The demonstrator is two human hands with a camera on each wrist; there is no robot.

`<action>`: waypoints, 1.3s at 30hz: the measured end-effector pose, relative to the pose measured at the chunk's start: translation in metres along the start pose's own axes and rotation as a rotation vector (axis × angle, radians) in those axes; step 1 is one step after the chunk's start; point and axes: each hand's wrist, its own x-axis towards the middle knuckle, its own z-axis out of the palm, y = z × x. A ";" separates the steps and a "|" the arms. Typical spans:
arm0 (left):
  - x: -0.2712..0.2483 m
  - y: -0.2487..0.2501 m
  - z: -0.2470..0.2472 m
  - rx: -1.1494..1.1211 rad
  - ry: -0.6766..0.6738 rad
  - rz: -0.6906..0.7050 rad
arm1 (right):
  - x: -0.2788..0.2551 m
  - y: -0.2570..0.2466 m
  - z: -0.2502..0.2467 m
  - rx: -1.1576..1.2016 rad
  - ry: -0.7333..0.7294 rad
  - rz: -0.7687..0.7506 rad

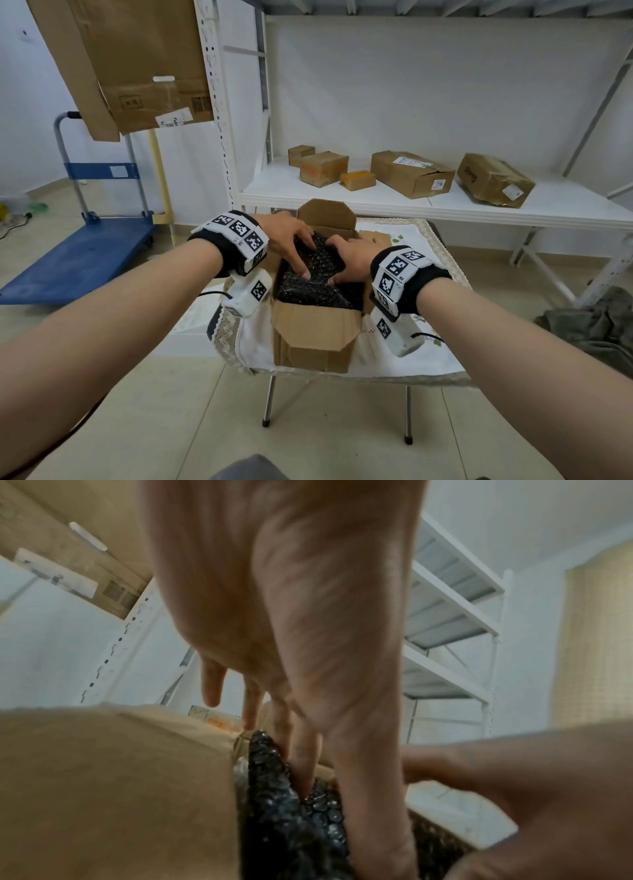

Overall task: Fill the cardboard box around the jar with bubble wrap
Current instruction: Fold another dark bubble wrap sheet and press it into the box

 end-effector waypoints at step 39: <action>0.004 0.027 0.016 0.357 -0.358 -0.048 | 0.013 -0.018 0.009 -0.167 -0.081 -0.140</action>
